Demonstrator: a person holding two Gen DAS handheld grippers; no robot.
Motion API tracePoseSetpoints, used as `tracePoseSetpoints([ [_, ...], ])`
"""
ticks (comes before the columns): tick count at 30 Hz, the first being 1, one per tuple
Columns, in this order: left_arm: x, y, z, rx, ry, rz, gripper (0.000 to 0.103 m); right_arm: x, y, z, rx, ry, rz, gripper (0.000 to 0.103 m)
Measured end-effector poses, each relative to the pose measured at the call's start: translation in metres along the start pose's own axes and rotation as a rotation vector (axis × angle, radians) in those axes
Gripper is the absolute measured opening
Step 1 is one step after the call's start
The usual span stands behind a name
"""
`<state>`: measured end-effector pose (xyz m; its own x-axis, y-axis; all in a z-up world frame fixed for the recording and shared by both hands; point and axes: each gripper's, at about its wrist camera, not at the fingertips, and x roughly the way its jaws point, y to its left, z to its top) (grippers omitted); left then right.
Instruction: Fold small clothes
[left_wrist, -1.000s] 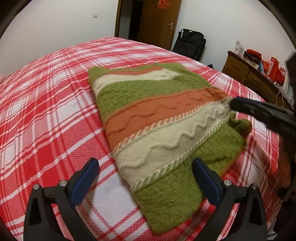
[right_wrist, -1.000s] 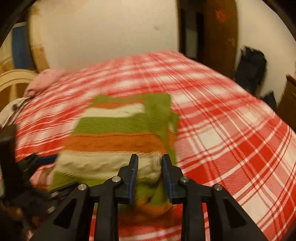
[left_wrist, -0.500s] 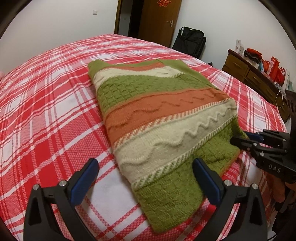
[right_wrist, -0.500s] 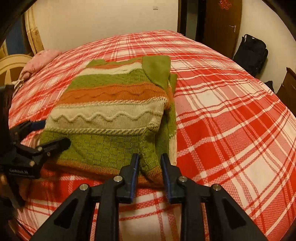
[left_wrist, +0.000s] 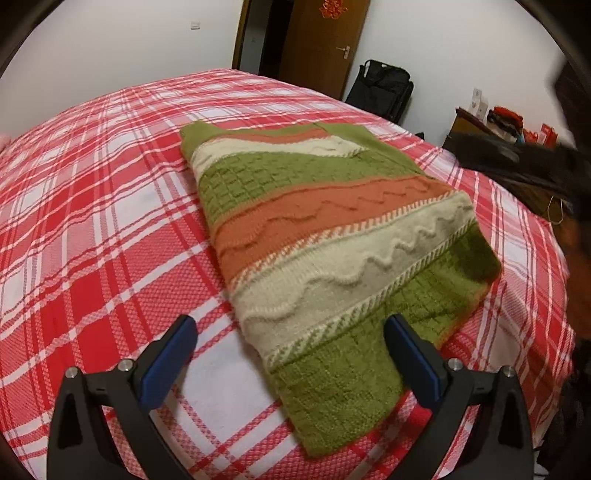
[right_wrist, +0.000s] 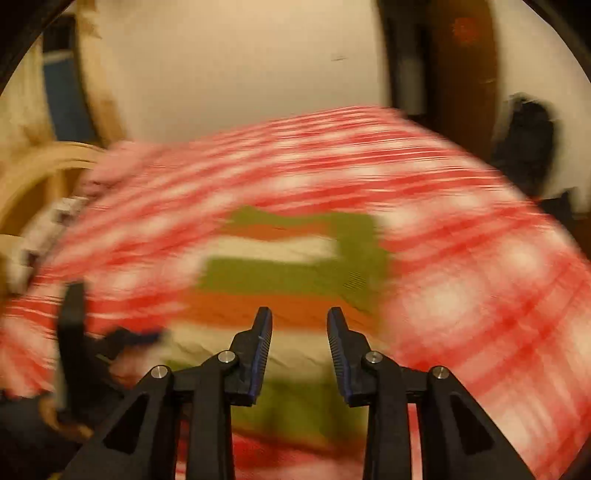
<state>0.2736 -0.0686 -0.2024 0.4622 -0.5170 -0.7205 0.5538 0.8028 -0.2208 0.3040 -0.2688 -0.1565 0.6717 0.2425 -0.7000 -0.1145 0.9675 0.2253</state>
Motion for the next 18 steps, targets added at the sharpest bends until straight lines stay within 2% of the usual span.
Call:
tracePoseSetpoints([
  [1,-0.001,0.001,0.000,-0.007,-0.006,0.000,0.103,0.015,0.003,0.007,-0.003,0.014,0.048,0.032],
  [2,-0.004,0.003,-0.001,-0.021,-0.019,0.003,0.103,0.032,0.006,0.013,-0.020,0.043,0.036,0.032],
  [4,-0.011,0.007,-0.002,-0.043,-0.054,0.011,0.103,0.069,0.006,0.020,-0.059,0.097,-0.089,0.032],
  [5,-0.014,0.010,-0.003,-0.060,-0.071,0.009,0.103,0.092,-0.005,0.019,-0.039,0.159,-0.130,0.032],
  [6,-0.016,0.012,-0.004,-0.074,-0.084,0.004,0.103,0.101,-0.015,0.017,-0.014,0.181,-0.139,0.032],
  [8,-0.020,0.018,-0.005,-0.107,-0.102,-0.010,0.103,0.103,-0.037,0.012,0.023,0.137,-0.191,0.031],
  [11,-0.016,0.022,-0.005,-0.133,-0.090,-0.029,0.103,0.093,-0.051,0.004,0.079,0.126,-0.131,0.031],
  [15,-0.015,0.022,-0.001,-0.135,-0.077,-0.017,0.103,0.089,-0.039,0.003,0.009,0.165,-0.166,0.031],
  [17,-0.019,0.019,-0.003,-0.126,-0.100,0.023,0.103,0.082,-0.037,0.005,-0.010,0.171,-0.175,0.032],
  [18,-0.016,0.017,-0.004,-0.119,-0.077,0.040,0.103,0.077,-0.036,0.005,-0.016,0.156,-0.171,0.032],
])
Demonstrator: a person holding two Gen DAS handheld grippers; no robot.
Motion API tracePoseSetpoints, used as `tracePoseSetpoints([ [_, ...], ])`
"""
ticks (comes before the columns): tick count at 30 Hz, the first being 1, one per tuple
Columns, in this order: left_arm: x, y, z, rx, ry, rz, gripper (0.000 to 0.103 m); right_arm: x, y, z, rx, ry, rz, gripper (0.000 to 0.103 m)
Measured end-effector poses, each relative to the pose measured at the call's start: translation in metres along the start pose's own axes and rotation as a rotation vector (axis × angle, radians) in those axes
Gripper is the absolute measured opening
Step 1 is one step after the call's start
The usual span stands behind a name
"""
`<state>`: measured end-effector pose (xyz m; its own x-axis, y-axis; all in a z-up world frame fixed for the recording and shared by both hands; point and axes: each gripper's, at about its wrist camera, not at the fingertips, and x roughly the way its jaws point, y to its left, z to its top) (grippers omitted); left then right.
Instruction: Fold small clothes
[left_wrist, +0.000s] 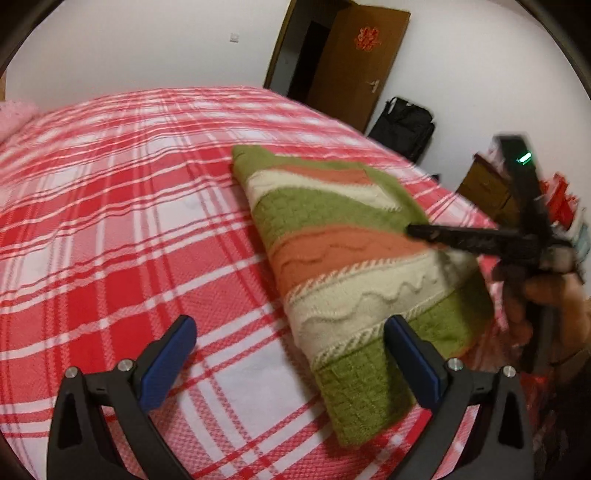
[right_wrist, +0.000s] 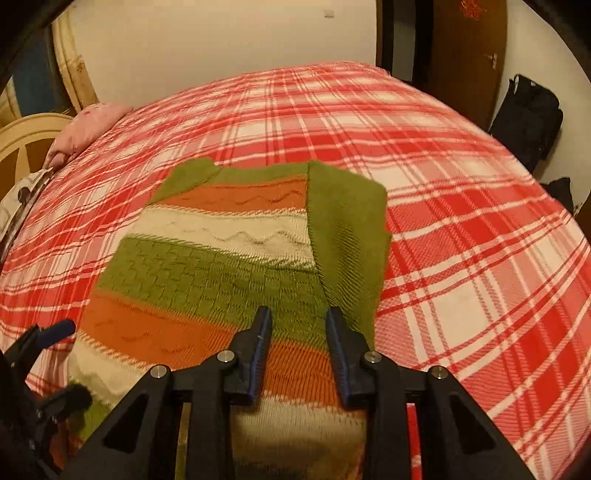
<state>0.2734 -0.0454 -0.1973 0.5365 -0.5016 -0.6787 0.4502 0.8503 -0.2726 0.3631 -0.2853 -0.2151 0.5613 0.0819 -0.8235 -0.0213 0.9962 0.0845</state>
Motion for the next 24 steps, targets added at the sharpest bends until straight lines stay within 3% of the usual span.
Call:
tracePoseSetpoints([
  [3,0.009,-0.004,0.001,0.033,0.052,-0.004,0.103,0.003,-0.006,-0.009,0.018,0.007,-0.013,0.039],
  [5,0.002,-0.003,0.003,0.035,0.025,-0.010,0.103,0.001,-0.008,-0.011,-0.003,-0.007,0.009,0.040],
  [8,-0.008,0.003,0.007,0.013,-0.008,-0.006,0.103,-0.010,-0.027,-0.006,0.066,-0.020,0.095,0.044],
  [10,-0.011,0.010,0.012,-0.031,-0.021,-0.016,0.103,-0.016,-0.038,-0.004,0.094,-0.043,0.080,0.055],
  [16,0.004,0.014,0.018,-0.113,0.028,-0.074,0.103,0.002,-0.056,0.010,0.154,-0.028,0.136,0.056],
  [24,0.020,-0.006,0.011,-0.068,0.073,-0.084,0.103,0.035,-0.082,0.034,0.264,-0.009,0.184,0.056],
])
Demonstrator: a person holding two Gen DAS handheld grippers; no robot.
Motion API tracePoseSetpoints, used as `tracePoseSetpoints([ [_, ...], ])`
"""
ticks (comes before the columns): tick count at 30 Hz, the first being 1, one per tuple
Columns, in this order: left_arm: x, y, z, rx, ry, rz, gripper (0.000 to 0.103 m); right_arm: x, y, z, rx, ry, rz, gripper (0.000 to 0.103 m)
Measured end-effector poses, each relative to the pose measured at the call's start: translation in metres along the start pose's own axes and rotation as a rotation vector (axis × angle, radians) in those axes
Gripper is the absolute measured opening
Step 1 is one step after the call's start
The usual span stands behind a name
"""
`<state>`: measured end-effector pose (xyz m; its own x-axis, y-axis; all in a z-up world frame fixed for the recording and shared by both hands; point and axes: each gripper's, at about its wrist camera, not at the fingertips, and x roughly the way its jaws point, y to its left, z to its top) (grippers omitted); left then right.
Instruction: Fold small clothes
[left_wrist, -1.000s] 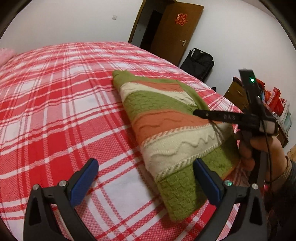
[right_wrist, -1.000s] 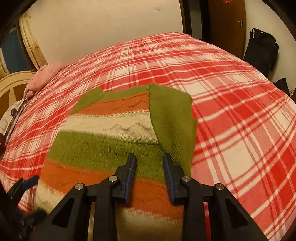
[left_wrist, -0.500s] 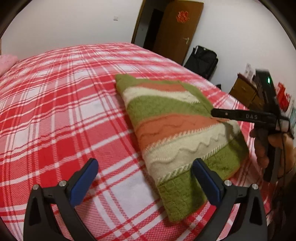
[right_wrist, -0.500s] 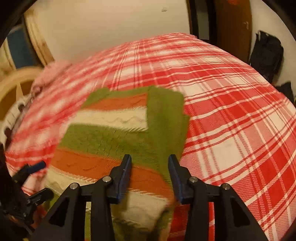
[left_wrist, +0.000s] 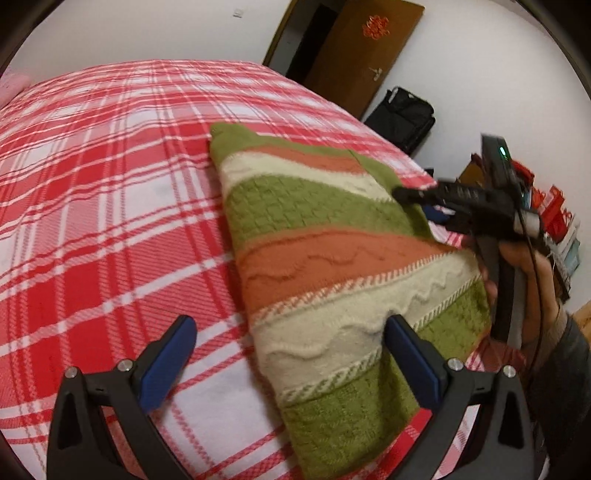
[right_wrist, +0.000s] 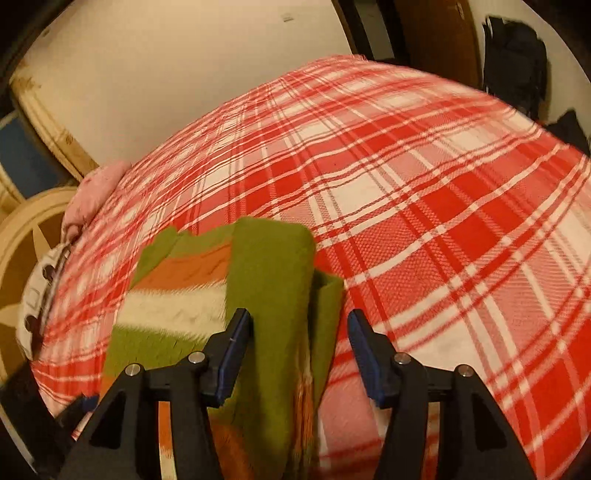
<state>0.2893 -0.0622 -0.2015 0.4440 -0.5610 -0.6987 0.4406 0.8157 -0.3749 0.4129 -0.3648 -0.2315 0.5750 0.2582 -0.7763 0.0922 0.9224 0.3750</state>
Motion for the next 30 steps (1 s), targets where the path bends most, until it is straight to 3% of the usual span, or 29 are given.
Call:
tracePoseSetpoints([
  [7,0.006,-0.003,0.005,0.034,0.013,0.005,0.103,0.018,-0.023,0.002,0.117,0.022,0.092,0.056],
  [17,0.010,-0.011,0.002,0.080,0.030,0.024,0.103,0.030,-0.026,0.003,0.159,0.013,0.188,0.055],
  [22,0.013,-0.012,0.003,0.095,0.034,0.033,0.103,0.029,-0.035,-0.005,0.195,0.035,0.286,0.036],
  [27,0.012,-0.015,0.003,0.109,0.038,0.025,0.103,0.034,-0.034,-0.003,0.191,0.021,0.304,0.030],
  [30,0.010,-0.019,0.001,0.126,0.031,0.014,0.094,0.033,-0.032,-0.004,0.174,0.009,0.310,0.029],
])
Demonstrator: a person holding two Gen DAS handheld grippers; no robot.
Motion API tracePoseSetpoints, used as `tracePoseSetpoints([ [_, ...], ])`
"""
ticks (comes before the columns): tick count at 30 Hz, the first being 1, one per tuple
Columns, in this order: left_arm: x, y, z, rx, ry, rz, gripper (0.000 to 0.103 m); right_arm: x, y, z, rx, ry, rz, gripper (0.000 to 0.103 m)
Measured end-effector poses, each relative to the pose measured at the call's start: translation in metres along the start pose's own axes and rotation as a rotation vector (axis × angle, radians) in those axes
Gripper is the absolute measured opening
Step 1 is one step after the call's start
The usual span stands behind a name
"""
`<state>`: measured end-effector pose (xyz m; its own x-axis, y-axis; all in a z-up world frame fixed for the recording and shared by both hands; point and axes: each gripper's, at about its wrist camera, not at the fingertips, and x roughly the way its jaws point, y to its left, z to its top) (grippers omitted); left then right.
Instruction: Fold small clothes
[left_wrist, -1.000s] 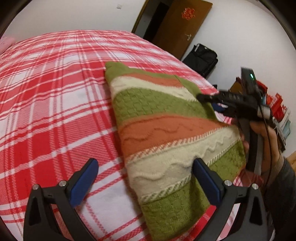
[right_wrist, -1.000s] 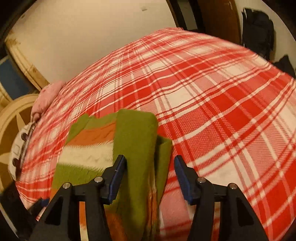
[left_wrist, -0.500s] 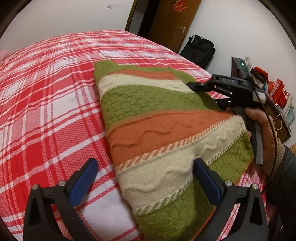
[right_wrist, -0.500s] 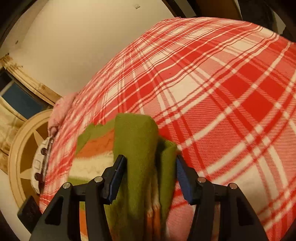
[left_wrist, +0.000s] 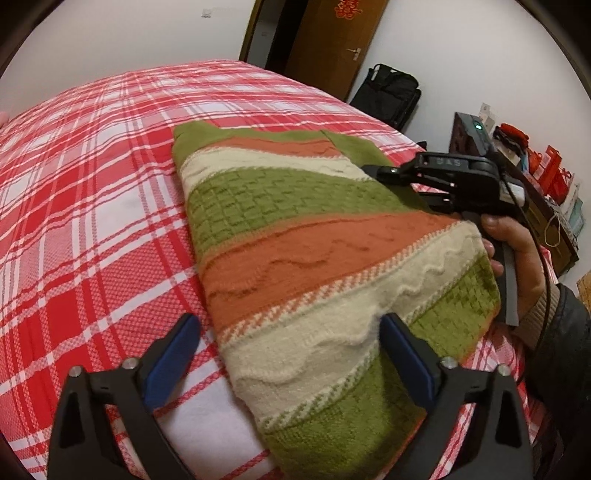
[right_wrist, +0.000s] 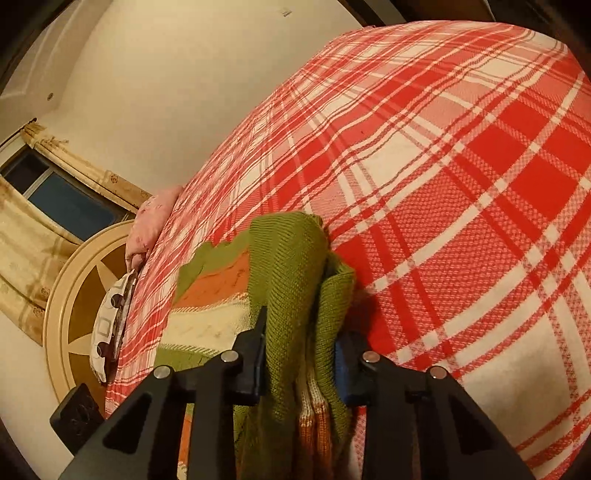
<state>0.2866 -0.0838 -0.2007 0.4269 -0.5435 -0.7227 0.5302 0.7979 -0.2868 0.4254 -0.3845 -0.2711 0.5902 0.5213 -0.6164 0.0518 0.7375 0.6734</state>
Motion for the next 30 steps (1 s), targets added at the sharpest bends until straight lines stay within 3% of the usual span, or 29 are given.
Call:
tracePoseSetpoints([
  [5,-0.003,-0.003,-0.001,0.016,0.002,-0.036,0.081,0.001,0.003,0.000,-0.019,-0.014,-0.008,0.027],
  [10,-0.017,-0.005,-0.004,0.019,-0.038,-0.032,0.050,-0.006,0.019,-0.002,-0.068,-0.049,-0.036,0.023],
  [12,-0.024,-0.006,-0.005,0.024,-0.050,-0.020,0.044,-0.010,0.028,-0.002,-0.086,-0.068,-0.029,0.023],
  [20,-0.064,-0.008,-0.020,0.040,-0.101,0.023,0.039,-0.020,0.070,-0.010,-0.143,-0.090,-0.001,0.022],
  [30,-0.131,0.017,-0.052,-0.008,-0.154,0.084,0.038,-0.004,0.135,-0.035,-0.195,-0.039,0.095,0.022],
])
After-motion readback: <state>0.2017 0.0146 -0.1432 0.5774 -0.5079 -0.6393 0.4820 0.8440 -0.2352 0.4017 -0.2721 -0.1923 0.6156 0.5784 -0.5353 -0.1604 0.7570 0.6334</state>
